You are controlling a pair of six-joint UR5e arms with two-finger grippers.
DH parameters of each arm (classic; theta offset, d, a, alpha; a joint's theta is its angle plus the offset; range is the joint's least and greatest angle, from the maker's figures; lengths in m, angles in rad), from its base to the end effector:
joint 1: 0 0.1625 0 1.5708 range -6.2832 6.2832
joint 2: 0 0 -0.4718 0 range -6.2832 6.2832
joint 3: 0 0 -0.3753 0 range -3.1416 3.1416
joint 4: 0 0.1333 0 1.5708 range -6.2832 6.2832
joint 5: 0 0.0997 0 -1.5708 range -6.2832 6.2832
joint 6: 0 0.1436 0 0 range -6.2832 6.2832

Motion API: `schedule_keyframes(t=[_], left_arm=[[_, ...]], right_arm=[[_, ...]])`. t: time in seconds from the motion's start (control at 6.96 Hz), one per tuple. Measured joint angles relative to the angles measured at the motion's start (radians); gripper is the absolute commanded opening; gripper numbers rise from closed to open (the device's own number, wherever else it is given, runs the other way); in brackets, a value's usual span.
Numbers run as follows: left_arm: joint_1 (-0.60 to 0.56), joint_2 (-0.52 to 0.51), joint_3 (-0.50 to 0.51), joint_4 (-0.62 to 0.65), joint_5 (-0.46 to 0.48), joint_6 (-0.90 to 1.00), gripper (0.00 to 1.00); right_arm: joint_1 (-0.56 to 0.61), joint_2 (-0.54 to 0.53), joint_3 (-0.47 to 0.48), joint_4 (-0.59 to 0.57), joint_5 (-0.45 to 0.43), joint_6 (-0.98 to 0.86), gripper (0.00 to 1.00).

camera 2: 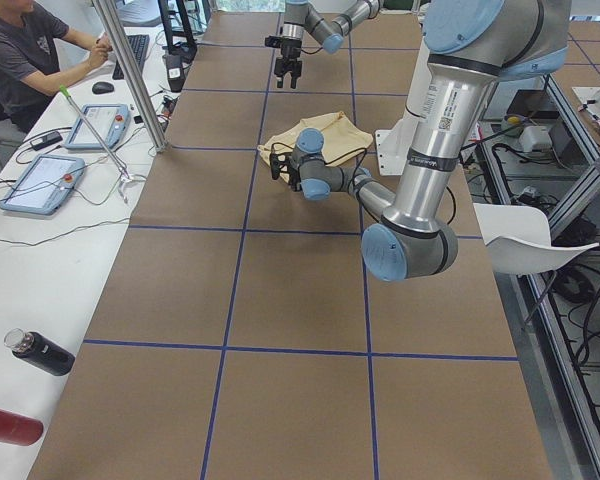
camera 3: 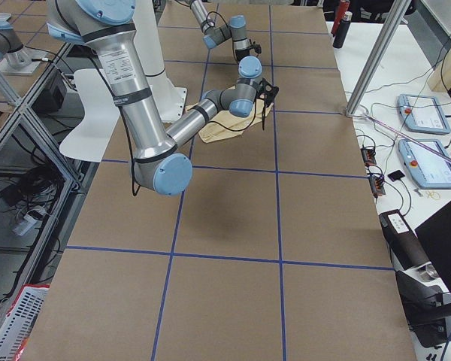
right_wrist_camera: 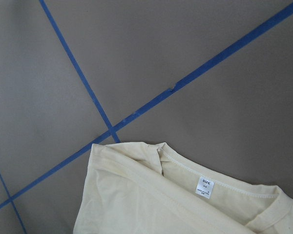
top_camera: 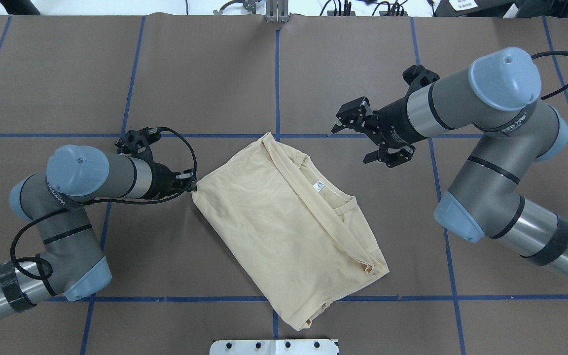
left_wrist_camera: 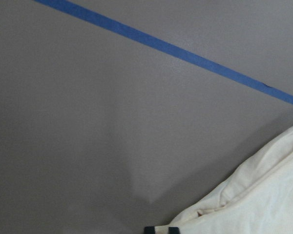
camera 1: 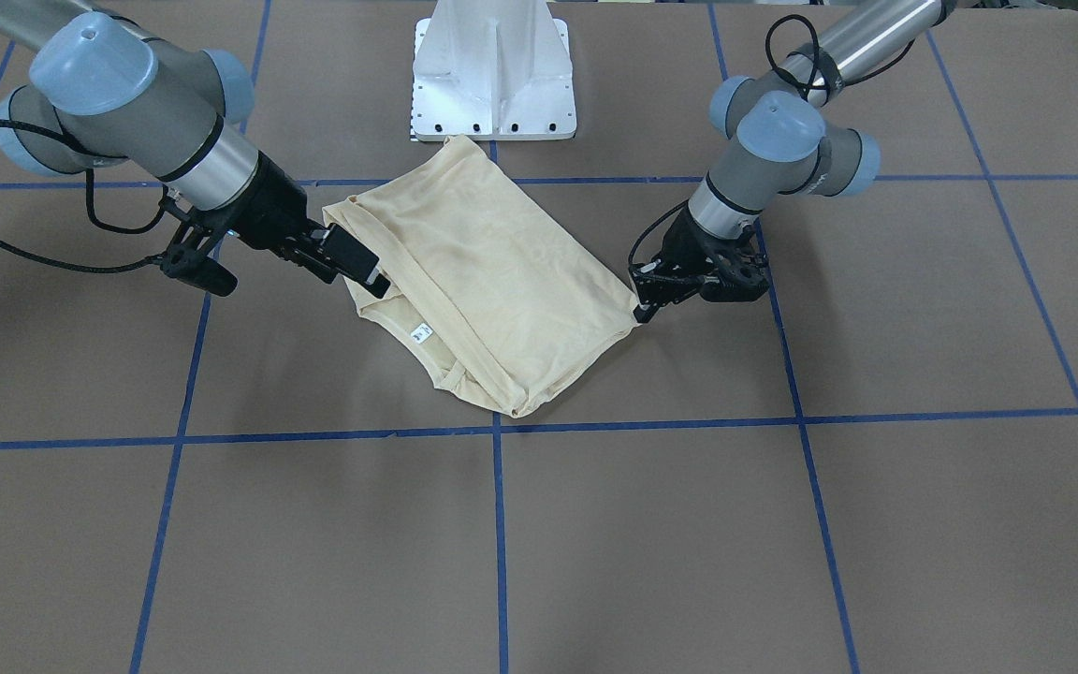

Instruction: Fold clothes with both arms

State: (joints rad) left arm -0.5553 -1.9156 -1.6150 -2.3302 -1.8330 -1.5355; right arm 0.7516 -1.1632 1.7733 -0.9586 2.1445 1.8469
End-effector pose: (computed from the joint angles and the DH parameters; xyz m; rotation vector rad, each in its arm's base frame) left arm 0.5222 -0.4370 0.4301 0.1100 1.1639 -0.3093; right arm -0.4313 -0.4788 0.3281 -0.2078 -1.2814 0.5320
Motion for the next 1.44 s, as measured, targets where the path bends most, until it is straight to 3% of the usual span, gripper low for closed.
schedule_keyframes(t=[0.72,1.44], left_arm=[[-0.025,-0.042,0.014,0.058,-0.001,0.000,0.00],[-0.121,-0.167,0.147,0.053,-0.001,0.003,0.00]], right_arm=[[0.004,-0.004,0.002,0.000,0.000,0.000,1.00],[0.004,-0.007,0.002,0.001,-0.001,0.000,1.00]])
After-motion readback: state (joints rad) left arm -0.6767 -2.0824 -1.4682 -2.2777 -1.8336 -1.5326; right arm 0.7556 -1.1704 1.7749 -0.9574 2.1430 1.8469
